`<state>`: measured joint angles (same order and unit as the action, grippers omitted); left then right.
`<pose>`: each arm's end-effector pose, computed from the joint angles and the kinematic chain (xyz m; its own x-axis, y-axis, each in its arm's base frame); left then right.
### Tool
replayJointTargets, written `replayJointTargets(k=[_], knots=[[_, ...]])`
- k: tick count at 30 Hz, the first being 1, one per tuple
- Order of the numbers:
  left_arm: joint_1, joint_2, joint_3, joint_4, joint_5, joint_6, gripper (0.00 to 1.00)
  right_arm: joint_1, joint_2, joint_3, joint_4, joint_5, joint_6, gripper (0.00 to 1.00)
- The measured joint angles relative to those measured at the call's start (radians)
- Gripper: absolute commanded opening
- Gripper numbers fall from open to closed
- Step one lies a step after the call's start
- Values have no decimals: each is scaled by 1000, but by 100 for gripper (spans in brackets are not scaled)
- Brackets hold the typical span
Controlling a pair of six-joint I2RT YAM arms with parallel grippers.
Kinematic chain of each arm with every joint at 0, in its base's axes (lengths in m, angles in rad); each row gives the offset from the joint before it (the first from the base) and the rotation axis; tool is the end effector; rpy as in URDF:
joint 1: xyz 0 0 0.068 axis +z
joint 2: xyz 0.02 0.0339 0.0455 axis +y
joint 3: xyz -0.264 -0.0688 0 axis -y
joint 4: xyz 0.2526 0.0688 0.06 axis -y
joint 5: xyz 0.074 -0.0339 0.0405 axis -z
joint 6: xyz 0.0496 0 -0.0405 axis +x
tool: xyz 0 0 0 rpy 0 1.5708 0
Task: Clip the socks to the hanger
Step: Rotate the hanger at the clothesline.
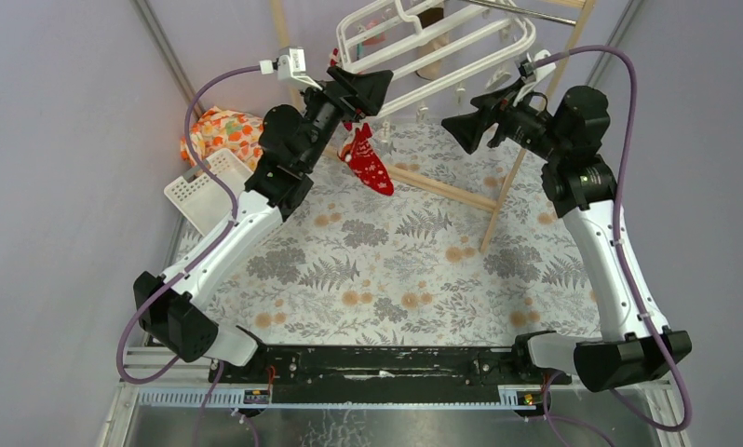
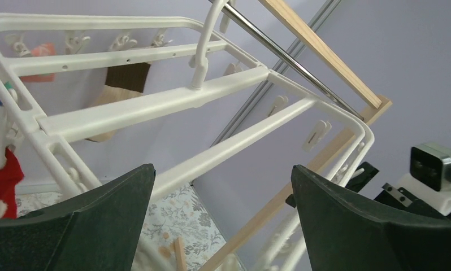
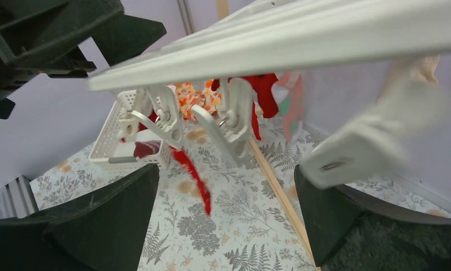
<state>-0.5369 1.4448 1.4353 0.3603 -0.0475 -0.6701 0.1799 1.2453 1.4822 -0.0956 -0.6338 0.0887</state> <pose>0.3071 -0.1801 0.4755 -0.0621 -0.6850 -0.7259 0.5538 0.5814 -0.5960 0.2701 0.0790 0.4973 0.0741 0.0860 -0.9935 -0.7305 0.6829 0.0046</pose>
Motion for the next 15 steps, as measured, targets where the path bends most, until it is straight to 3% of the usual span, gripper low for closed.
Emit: replayJointTargets(k=[4,10,13,15], knots=[[6,0,-2,2,5,-9,99,0,36,0,3,-8,-18,95],[13,0,-2,4,19,-14,99,-6,82,0,84,-39,-7,81],[16,0,-2,4,26,-18,99,-7,107,0,154,-76,28,68],[18,2,-2,5,26,-21,99,-8,121,2,195,-98,54,50]])
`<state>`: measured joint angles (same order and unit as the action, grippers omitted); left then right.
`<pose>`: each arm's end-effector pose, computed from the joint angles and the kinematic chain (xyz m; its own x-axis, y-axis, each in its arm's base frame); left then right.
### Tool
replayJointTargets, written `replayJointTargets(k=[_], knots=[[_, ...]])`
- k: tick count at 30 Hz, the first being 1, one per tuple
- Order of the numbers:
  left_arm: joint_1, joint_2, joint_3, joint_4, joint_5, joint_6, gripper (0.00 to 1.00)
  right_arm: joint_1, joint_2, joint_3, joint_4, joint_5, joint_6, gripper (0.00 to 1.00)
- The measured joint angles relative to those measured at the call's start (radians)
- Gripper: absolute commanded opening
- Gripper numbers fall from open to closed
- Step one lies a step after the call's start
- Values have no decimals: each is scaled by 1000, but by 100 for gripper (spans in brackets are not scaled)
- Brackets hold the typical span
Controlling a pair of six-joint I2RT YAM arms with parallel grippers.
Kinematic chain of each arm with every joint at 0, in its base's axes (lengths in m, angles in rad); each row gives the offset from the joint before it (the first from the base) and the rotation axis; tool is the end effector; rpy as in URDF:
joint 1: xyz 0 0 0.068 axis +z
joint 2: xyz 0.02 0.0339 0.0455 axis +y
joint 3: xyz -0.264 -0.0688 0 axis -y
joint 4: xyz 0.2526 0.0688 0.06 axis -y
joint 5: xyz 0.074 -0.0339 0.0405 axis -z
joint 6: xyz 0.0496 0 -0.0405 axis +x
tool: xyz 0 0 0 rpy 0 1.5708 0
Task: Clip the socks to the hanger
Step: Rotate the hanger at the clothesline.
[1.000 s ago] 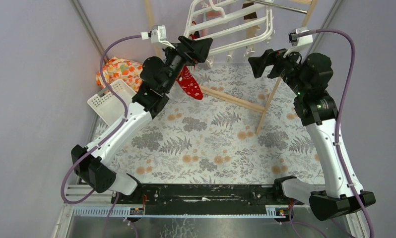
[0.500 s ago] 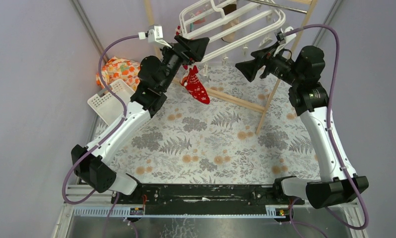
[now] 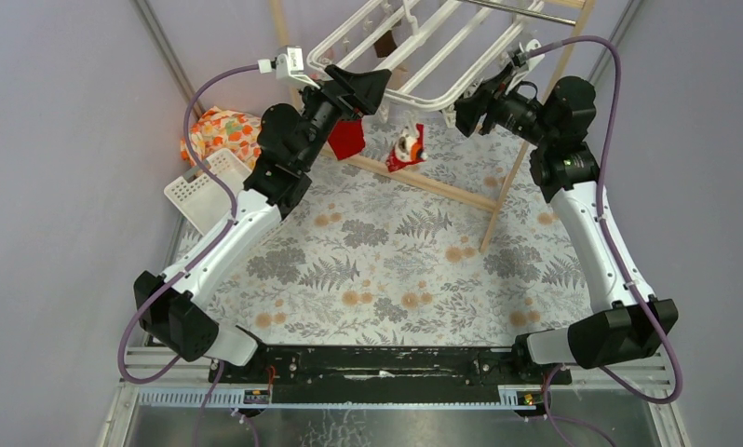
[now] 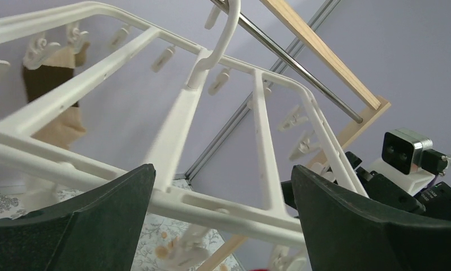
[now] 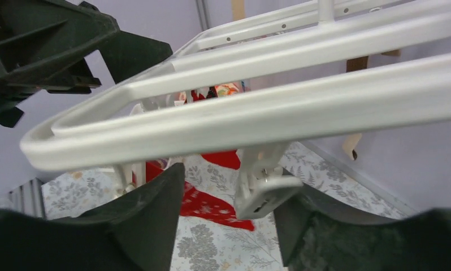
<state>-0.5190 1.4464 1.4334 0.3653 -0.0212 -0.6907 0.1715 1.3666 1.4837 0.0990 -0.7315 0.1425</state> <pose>0.3102 -0.1760 0.4748 -0.0740 -0.6913 -0.7188 0.5598 0.5677 -0.6036 0.3083 0.0870 0.4849 0.0998 0.1245 -0.9872 -0.7921 0.6104 -0.0031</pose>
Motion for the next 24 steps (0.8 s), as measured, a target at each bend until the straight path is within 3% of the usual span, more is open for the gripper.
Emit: replayJointTargets(k=[3,7,18,24], knots=[[3,2,0,0,6,-3,99,-1,10,0,31,-16,16,15],[5,5,0,0,18,-7,99,-2,9,-1,56,-21,35,2],[8,-10,-80,69,89,-18,99,-2,-27,-49,115,-49,95,0],[-54,-86,-149,73,104,52,99,11,-50,-80,161,-74,142,0]])
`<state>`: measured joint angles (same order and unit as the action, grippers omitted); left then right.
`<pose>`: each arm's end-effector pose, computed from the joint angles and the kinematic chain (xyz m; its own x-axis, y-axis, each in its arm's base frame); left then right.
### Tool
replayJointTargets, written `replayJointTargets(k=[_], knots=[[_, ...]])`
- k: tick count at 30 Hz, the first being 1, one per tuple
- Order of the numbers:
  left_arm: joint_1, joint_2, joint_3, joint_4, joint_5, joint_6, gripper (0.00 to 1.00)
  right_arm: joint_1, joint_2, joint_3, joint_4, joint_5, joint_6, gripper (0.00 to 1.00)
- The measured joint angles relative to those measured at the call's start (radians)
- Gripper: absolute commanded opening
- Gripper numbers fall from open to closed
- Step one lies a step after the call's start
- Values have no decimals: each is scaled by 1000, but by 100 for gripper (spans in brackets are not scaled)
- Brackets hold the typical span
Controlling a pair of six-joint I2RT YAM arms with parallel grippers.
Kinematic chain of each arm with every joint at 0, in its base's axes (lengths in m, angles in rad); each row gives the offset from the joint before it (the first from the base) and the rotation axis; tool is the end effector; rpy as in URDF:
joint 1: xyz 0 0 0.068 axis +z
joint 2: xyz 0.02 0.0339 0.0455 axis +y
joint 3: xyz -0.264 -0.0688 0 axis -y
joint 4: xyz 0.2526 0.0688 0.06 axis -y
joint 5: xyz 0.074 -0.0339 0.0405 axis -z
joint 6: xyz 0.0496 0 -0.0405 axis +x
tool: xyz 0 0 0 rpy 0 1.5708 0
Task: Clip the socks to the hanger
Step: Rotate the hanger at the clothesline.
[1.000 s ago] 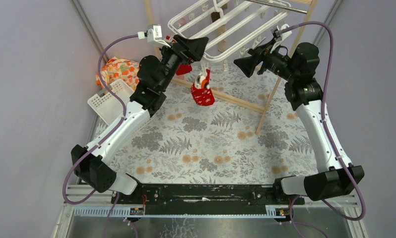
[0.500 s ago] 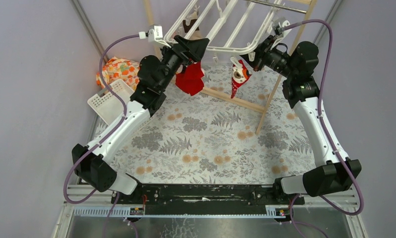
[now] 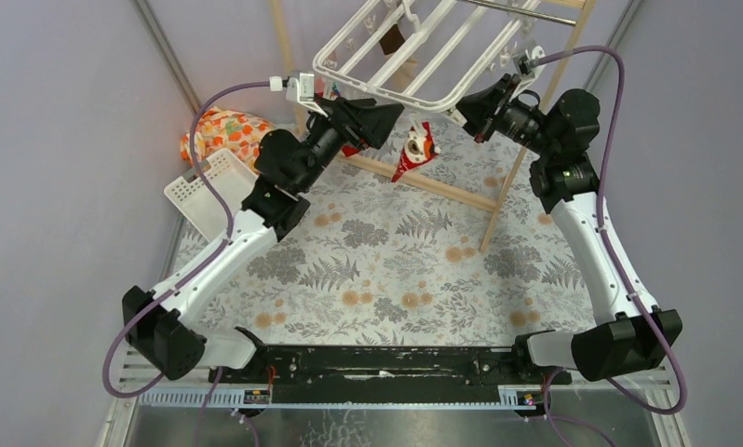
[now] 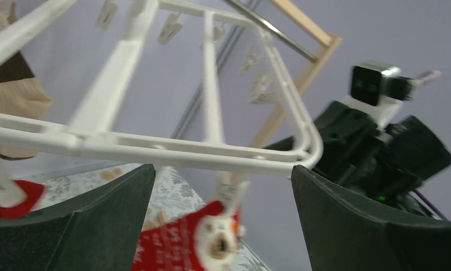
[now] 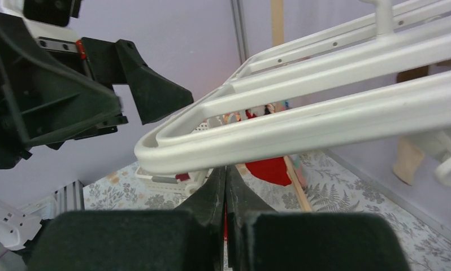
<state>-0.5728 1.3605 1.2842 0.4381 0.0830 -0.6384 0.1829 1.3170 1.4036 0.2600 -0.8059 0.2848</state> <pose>0.2808 -0.1860 0.4559 -0.1218 -0.6281 -0.7685 0.6633 0.5245 -0.5338 0.2905 0.0901 0.4875 0.0977 0.2159 -0.9715 -0.8551 0.5177 0.0291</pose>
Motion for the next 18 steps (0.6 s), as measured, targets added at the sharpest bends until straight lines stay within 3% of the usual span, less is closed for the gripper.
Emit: replayJointTargets(k=[12,18], knots=[[-167,-255,-200,57,7,88,99,137,-3,-12,-14,12,-20,0],[-166,-237,-373,167,16,88,99,140,-8,-12,-14,23,-19,0]])
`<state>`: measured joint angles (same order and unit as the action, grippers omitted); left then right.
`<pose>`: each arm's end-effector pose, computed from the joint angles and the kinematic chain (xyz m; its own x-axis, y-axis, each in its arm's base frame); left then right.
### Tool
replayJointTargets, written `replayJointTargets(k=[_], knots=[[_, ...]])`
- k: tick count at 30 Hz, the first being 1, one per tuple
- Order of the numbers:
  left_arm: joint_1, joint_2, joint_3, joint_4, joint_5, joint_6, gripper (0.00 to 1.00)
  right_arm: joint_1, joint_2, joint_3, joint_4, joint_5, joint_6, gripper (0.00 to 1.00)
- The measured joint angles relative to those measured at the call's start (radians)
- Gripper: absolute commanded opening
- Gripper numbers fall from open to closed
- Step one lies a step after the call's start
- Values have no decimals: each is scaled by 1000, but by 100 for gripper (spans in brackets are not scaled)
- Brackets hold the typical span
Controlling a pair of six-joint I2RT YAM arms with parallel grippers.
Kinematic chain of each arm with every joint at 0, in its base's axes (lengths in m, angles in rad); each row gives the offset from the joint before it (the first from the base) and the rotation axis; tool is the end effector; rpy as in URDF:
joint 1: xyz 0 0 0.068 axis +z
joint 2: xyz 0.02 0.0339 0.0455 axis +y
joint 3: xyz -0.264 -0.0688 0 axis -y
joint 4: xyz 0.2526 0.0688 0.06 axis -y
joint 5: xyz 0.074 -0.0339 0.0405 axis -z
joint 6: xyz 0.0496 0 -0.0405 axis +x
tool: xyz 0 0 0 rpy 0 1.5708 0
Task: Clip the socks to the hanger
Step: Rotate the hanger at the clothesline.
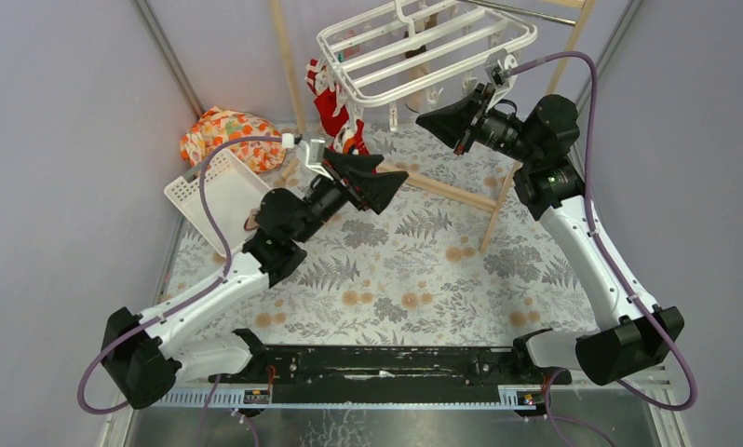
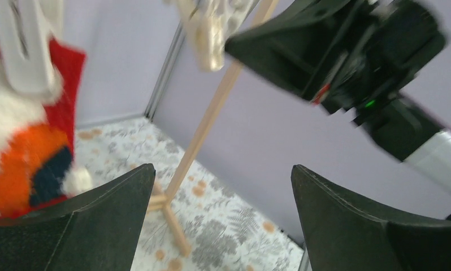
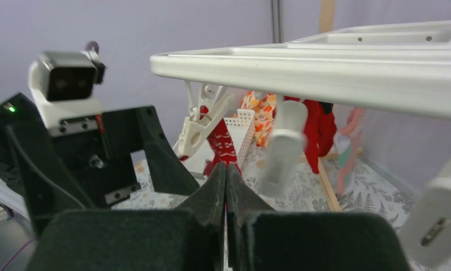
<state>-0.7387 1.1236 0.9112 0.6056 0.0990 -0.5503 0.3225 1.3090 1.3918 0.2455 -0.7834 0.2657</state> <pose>0.2032 -0.1917 0.4042 -0.1442 -0.5725 -0.8071 0.7768 0.4398 -0.4508 0.2751 0.1288 0.4844 0.0697 0.2195 -0.9731 -0.9083 0.4173 0.0290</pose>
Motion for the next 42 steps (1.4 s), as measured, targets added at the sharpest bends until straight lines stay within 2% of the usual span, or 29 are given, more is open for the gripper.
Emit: replayJointTargets(k=[5,9,14,17,26,31,42], knots=[[0,19,-71,18,-17,24,99,0,-17,0,-14,6,-10,0],[0,23,-82,113,-21,54,99,0,-42,-2,-27,7,-19,1],[8,55,-87,236,-34,111,99,0,-88,-13,-36,8,-32,42],[42,79,-91,277,-27,125,99,0,-93,-10,-43,8,-49,50],[193,54,-147,313,-10,127,99,0,-55,5,-53,5,-51,55],[217,61,-150,377,31,127,99,0,-28,11,-51,4,-39,55],[217,303,-67,667,191,141,99,0,-27,63,-71,6,-53,55]])
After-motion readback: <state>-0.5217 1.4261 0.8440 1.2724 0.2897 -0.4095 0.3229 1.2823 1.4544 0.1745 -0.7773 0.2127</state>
